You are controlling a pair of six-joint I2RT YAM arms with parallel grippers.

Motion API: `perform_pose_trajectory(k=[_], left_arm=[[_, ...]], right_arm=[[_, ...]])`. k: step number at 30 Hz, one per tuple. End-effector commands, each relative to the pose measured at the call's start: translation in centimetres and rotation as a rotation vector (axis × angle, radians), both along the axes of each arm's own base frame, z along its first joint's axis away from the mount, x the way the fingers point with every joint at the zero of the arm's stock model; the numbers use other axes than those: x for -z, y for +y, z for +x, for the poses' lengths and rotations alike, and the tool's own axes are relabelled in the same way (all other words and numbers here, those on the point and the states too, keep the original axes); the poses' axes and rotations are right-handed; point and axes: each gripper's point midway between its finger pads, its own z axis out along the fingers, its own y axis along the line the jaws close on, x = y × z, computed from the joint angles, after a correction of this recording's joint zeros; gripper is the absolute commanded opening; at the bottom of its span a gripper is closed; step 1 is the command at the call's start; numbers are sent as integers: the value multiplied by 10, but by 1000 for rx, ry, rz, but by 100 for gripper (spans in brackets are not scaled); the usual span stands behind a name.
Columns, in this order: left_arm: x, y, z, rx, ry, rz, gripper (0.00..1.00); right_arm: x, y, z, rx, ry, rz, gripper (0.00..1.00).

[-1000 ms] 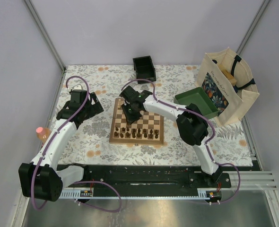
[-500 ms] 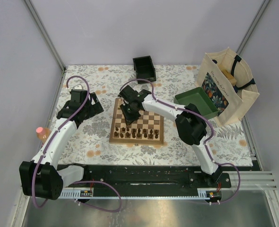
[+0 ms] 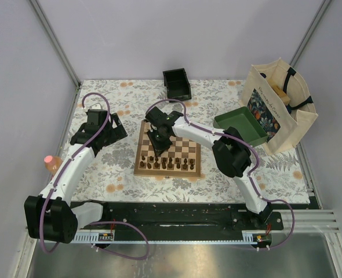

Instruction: Set up the chess pieces on the board

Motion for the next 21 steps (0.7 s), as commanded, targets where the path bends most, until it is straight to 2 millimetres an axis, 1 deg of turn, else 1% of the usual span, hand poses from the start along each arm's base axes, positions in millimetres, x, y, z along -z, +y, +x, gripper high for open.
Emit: perform_pose_trajectory(k=[1,5,9,15,19,21], left_arm=[[-4,-2,8,12,-31,-11,99],[-1,-2,7,11,-25,-14,99],[-2,-3,7,12,-28,-15,99],[-5,-3,8,14,-36,-15,99],[-6,-2,8,17,-37,-12,99],[-7,-2,9,17,-43,-11,99]], right_arm=[[-18,12,-3,-40,-24,39,26],[-20,11,-3,-42,-39,32,25],[-25,7,6,-18,-86,15,26],[-51,2,22,7,-177,22,27],[-74,-6,33,39,-236,40,27],[-86,-14,37,56,-268,50,28]])
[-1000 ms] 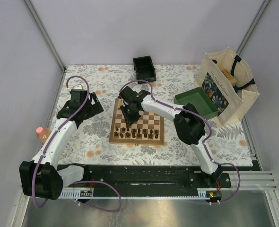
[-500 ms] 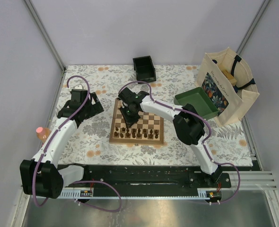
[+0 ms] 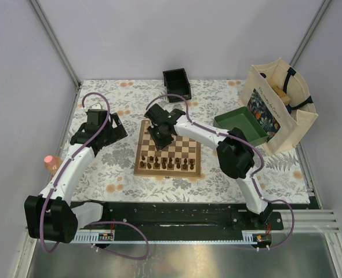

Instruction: Set up the chess pieces on the board

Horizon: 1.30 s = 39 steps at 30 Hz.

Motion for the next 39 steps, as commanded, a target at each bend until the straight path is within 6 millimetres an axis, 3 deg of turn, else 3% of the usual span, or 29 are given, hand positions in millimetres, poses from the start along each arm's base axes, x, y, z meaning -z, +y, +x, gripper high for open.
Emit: perform_pose_trajectory(k=[1,7,14,17,20,23,26,28,29,32,39], left_arm=[[-7,-1,8,12,-41,-6,99],[-9,-3,9,21,-52,-17,99],[-12,-10,14,40,-66,-43,99],[-10,-13,17,51,-69,-59,99],[-10,-18,21,64,-72,-71,99],[-12,-18,26,61,-83,-74,99],[-11,-20,30,59,-86,-85,99],[-10,-21,33,56,-85,-90,99],[-11,-22,34,54,-93,-95,99],[-10,-22,38,50,-97,-99,99],[-9,-20,43,51,-103,-83,99]], right_arm=[[-81,-10,25,45,-185,102,29],[-113,-64,45,203,-281,134,39],[-130,-180,78,523,-432,74,76],[-129,-232,81,673,-477,34,95],[-122,-270,80,765,-522,-7,99],[-115,-296,76,802,-575,-77,99],[-117,-306,72,802,-687,-41,99],[-128,-312,68,810,-791,15,100],[-145,-313,70,815,-879,79,99],[-152,-329,64,825,-1024,83,99],[-127,-363,48,871,-1029,-128,99]])
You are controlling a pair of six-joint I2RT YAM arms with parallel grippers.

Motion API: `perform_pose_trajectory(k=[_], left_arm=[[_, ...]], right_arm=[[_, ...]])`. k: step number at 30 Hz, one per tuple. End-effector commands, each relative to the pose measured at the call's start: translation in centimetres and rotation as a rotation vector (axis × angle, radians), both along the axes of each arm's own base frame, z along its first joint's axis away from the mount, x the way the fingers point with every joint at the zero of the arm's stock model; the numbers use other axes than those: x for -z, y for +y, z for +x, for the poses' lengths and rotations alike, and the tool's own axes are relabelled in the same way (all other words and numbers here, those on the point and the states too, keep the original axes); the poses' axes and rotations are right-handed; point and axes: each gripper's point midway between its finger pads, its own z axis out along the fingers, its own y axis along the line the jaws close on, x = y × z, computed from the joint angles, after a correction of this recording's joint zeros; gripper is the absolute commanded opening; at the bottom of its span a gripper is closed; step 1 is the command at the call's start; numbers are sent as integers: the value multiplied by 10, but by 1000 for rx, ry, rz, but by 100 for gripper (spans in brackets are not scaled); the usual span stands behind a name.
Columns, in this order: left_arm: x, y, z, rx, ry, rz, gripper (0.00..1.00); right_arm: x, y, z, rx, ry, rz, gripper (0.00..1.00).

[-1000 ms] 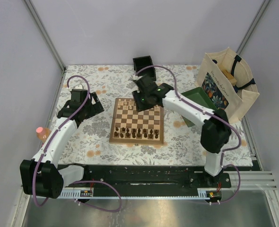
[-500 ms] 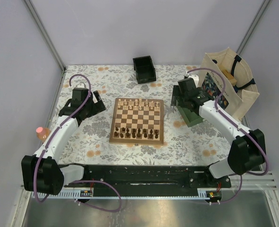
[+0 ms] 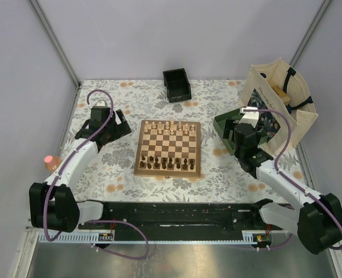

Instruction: Set up the chess pieces on the board

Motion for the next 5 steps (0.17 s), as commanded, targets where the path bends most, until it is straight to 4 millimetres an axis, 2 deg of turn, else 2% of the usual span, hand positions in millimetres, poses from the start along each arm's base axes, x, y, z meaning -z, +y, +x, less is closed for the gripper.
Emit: perform_pose_trajectory(k=[1,5], left_arm=[[-17,-1,18,-2,-85,-11,99],[-17,4,17,-26,-115,7,99]], right_arm=[[-15,-24,4,124,-46,-91,99],[10,-35,-1,176,-17,-142,99]])
